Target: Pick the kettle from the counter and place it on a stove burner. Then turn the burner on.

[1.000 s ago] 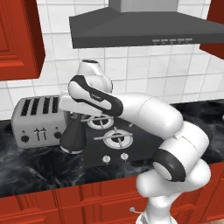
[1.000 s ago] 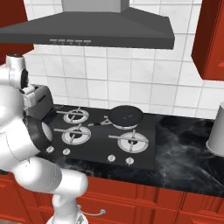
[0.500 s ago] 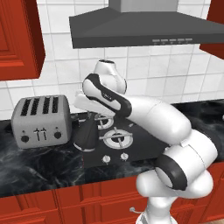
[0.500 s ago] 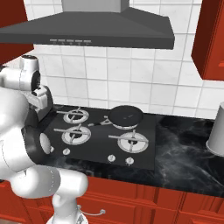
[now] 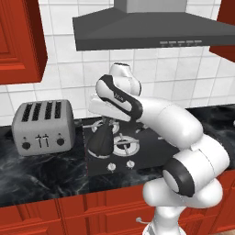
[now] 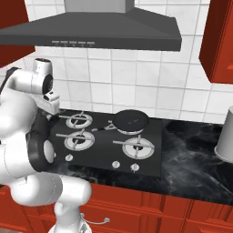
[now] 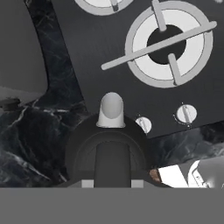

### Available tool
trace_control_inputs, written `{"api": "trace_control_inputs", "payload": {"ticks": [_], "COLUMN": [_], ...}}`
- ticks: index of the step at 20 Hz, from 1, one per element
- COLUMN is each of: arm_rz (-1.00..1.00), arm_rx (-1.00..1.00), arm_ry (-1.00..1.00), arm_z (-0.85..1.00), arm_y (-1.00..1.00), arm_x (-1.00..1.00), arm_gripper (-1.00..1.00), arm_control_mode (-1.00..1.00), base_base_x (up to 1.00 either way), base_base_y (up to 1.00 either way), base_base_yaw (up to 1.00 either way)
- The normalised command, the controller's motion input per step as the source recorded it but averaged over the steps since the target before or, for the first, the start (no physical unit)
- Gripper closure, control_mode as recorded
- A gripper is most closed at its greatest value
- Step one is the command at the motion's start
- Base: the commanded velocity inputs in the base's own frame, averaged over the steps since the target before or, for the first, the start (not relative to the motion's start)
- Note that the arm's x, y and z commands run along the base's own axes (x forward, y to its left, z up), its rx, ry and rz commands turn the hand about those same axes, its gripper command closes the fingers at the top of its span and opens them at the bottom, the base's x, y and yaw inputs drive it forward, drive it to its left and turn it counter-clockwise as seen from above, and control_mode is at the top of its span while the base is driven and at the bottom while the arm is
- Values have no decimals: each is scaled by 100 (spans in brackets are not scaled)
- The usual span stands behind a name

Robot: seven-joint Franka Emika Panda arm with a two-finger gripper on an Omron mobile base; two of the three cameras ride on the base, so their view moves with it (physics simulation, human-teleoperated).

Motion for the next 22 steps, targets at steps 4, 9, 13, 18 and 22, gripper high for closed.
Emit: {"api": "trace_control_inputs", "payload": {"ticks": [4, 9, 13, 18, 22], "arm_rz": [-2, -2, -4, -5, -7], "arm_rx": [-13, -16, -9, -1, 0], "arm_ry": [14, 6, 0, -6, -8], "arm_z": [0, 0, -3, -6, -10], "arm_y": [-30, -38, -32, -22, -17], "arm_x": [11, 24, 19, 6, 8], "arm_gripper": [100, 100, 100, 100, 100], "arm_control_mode": [-100, -100, -100, -100, -100], "base_base_x": [0, 0, 0, 0, 0], "base_base_y": [0, 0, 0, 0, 0], "base_base_yaw": [0, 0, 0, 0, 0]}}
